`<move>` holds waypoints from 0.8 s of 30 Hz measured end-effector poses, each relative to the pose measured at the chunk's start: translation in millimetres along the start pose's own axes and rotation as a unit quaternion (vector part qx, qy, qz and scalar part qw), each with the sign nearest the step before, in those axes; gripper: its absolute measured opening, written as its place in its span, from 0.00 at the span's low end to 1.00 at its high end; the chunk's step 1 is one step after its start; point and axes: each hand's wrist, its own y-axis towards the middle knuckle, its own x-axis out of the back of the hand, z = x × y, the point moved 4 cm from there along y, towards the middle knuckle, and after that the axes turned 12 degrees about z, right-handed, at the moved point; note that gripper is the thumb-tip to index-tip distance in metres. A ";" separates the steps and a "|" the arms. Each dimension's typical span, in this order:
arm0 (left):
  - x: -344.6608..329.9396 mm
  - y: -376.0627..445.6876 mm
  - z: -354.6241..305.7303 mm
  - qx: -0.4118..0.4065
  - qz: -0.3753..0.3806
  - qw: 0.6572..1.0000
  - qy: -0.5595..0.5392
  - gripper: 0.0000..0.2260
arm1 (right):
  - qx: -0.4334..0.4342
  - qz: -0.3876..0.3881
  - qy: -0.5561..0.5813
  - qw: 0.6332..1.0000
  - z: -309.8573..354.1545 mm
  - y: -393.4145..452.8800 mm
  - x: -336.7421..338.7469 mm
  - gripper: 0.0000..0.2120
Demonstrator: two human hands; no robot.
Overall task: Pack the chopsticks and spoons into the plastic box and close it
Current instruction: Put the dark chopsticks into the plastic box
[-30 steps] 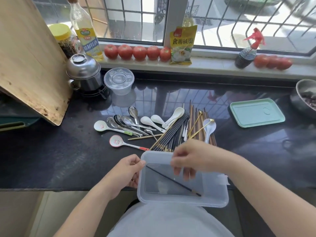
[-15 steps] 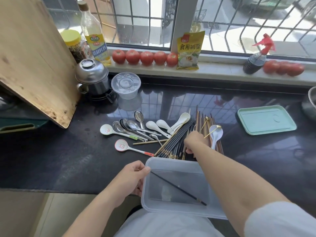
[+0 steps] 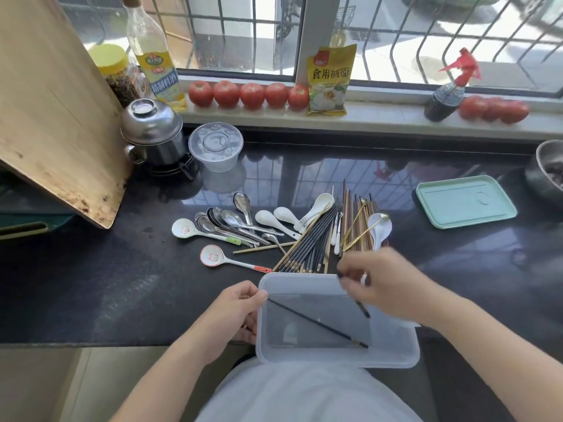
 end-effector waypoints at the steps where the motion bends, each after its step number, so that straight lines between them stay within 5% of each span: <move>1: 1.0 1.0 -0.5 0.001 0.008 1.000 0.003 0.11 | -0.018 0.101 -0.106 0.989 -0.3 -6.1 -24.1 0.07; 4: 3.2 2.8 -1.9 0.005 0.021 1.000 0.012 0.10 | -0.087 0.277 -0.282 0.914 -22.3 -2.6 -73.7 0.09; 11: 1.8 4.0 -0.7 0.003 0.013 1.000 0.022 0.10 | -0.135 0.331 -0.328 0.874 -19.3 42.3 -124.9 0.07; 14: 2.1 4.3 0.2 0.000 0.013 1.000 0.025 0.10 | -0.144 0.305 -0.281 0.898 -11.5 33.3 -111.9 0.07; 17: 2.9 5.5 0.9 -0.026 -0.003 0.998 0.056 0.11 | -0.154 0.244 0.039 0.957 10.8 23.9 -70.3 0.14; 19: 2.6 5.6 0.8 -0.036 -0.013 0.996 0.082 0.10 | -0.161 0.150 0.191 0.957 19.7 35.3 -39.3 0.14; 21: 1.8 4.9 0.4 -0.037 -0.020 0.995 0.090 0.10 | -0.205 0.036 0.199 0.958 -2.0 68.1 -19.1 0.13; 24: -0.1 3.2 -0.5 -0.033 -0.034 0.995 0.088 0.09 | -0.321 0.002 0.254 0.913 -52.8 120.3 -27.8 0.11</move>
